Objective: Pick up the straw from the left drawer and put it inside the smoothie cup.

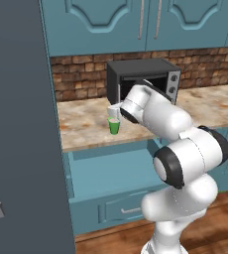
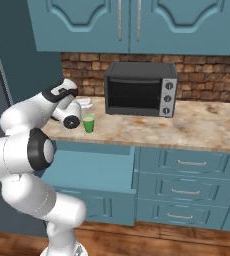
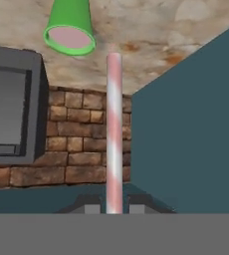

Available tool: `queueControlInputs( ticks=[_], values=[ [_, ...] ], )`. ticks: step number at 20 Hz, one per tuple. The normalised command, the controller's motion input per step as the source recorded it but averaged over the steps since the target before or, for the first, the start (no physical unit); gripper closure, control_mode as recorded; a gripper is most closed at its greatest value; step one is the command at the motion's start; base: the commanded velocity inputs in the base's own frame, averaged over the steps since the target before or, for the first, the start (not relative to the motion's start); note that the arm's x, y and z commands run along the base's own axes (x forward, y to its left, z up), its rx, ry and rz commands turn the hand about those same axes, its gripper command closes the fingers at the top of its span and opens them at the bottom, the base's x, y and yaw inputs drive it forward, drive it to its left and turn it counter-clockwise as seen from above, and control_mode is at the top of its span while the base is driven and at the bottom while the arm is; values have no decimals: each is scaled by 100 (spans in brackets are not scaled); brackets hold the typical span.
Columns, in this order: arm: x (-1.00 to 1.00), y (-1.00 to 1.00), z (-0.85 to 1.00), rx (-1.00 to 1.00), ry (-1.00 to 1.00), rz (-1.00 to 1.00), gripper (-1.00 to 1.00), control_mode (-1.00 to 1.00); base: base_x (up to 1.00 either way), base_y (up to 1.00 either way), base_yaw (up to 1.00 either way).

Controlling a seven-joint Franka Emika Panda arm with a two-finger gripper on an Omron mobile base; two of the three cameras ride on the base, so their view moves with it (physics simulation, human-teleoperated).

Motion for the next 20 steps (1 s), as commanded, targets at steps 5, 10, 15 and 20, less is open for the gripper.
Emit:
queueControlInputs(
  ticks=[5,10,15,20],
  values=[
    [35,-35,-3,8,0,0,100,-100,0,0,0],
    [33,-31,0,3,0,0,100,-100,0,0,0],
    [23,-8,0,0,0,0,100,-100,0,0,0],
    [17,0,-13,0,0,0,100,-100,0,0,0]
  ],
)
